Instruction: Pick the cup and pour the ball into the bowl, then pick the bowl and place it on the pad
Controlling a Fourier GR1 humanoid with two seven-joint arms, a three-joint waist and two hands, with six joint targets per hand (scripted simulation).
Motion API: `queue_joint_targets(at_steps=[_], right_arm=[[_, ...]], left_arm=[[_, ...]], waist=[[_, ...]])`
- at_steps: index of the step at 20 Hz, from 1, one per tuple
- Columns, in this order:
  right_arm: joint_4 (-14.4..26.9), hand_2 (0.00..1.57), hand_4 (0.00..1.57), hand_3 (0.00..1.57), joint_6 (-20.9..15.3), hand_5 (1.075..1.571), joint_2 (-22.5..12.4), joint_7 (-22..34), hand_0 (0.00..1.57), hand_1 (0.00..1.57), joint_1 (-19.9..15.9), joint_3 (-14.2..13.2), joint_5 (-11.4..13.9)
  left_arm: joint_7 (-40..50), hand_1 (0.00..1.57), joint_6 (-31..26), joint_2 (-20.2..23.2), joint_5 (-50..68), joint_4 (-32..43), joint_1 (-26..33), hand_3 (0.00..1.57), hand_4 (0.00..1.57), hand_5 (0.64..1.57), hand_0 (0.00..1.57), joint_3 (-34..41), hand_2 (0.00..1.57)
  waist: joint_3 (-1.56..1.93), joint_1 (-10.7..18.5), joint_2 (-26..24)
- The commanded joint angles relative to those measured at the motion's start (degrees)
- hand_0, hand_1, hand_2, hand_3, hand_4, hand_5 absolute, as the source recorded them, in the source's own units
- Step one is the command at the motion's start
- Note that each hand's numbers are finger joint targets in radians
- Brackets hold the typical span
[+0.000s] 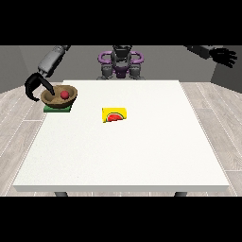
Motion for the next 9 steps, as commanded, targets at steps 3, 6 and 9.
queue_joint_targets(at_steps=[3, 6, 9], right_arm=[[4.5, 0.00, 0.00, 0.00, 0.8, 1.361, -2.1, 3.1, 0.00, 0.00, -2.9, 0.4, 0.8], [3.7, 0.00, 0.00, 0.00, 2.9, 1.356, -1.9, 5.3, 0.00, 0.00, -2.8, 1.8, 1.2], [-2.9, 0.00, 0.48, 0.00, 6.1, 1.434, 4.4, 9.9, 0.00, 0.00, -6.3, 6.1, 1.1]], left_arm=[[8.3, 0.00, 3.3, -6.5, -0.9, -10.2, -0.4, 0.00, 1.01, 1.569, 0.00, -7.0, 0.00], [13.3, 0.00, 6.6, -11.8, -2.7, -12.9, 0.8, 0.00, 0.90, 1.559, 0.00, -11.7, 0.00], [13.4, 0.00, 7.3, -11.2, -4.9, -5.2, 3.6, 0.00, 0.90, 1.559, 0.00, -11.1, 0.00]], waist=[[0.09, 1.3, -5.7], [0.07, 0.8, -12.6], [-0.17, -3.8, -22.7]])
